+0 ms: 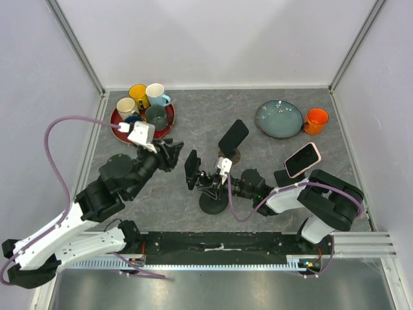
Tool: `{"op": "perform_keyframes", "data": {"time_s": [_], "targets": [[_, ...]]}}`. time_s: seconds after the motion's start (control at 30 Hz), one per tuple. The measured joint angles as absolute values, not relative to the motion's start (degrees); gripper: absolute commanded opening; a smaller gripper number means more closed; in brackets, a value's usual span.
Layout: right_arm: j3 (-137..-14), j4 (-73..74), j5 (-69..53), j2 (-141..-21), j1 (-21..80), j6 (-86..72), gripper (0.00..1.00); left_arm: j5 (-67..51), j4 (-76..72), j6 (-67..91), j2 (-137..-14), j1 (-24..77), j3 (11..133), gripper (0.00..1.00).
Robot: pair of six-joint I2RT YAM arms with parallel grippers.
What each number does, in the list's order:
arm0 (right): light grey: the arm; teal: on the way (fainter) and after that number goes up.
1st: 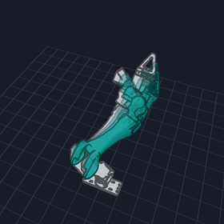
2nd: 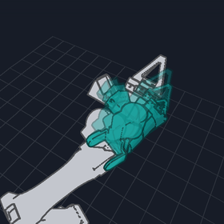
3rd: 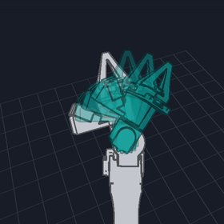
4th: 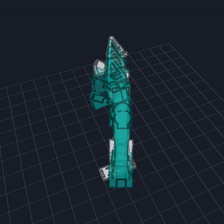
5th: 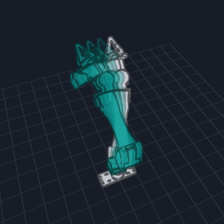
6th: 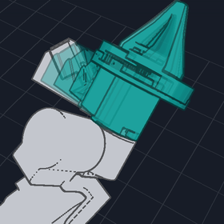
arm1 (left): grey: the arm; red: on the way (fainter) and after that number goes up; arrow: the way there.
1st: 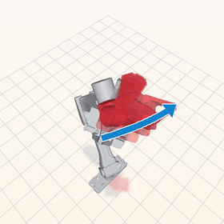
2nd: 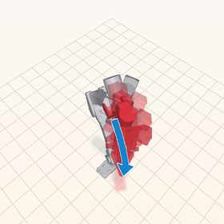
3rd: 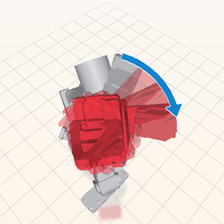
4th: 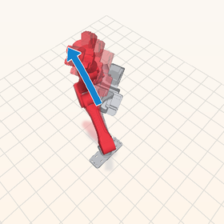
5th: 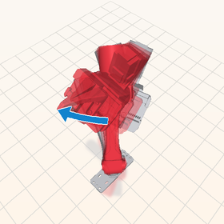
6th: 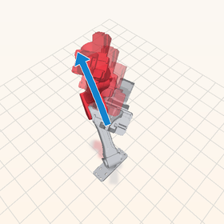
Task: Remove the phone from the phone stand
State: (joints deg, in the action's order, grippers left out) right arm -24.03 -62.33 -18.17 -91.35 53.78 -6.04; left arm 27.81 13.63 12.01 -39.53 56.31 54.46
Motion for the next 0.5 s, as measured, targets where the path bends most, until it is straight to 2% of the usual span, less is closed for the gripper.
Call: {"op": "perform_keyframes", "data": {"time_s": [0.03, 0.1, 0.13, 0.3, 0.5], "targets": [[-23.99, -62.3, -18.06, -91.31, 53.78, -6.09, 0.0, 27.38, 15.9, 13.45, -40.71, 56.31, 55.46, 0.59], [-23.7, -62.48, -17.8, -91.15, 53.82, -6.22, 0.0, 26.2, 19.73, 16.16, -43.05, 56.31, 57.32, 0.66], [-23.59, -62.54, -17.67, -91.09, 53.84, -6.22, 0.0, 25.23, 21.19, 17.3, -43.94, 56.31, 57.98, 0.75], [-23.49, -62.5, -16.86, -90.91, 54.24, -6.22, 0.0, 20.88, 25.67, 21.87, -47.33, 56.34, 59.27, 0.76], [-23.18, -62.46, -15.94, -90.59, 54.65, -6.2, 0.0, 21.37, 31.62, 25.28, -53.6, 56.4, 62.06, 0.69]]}}
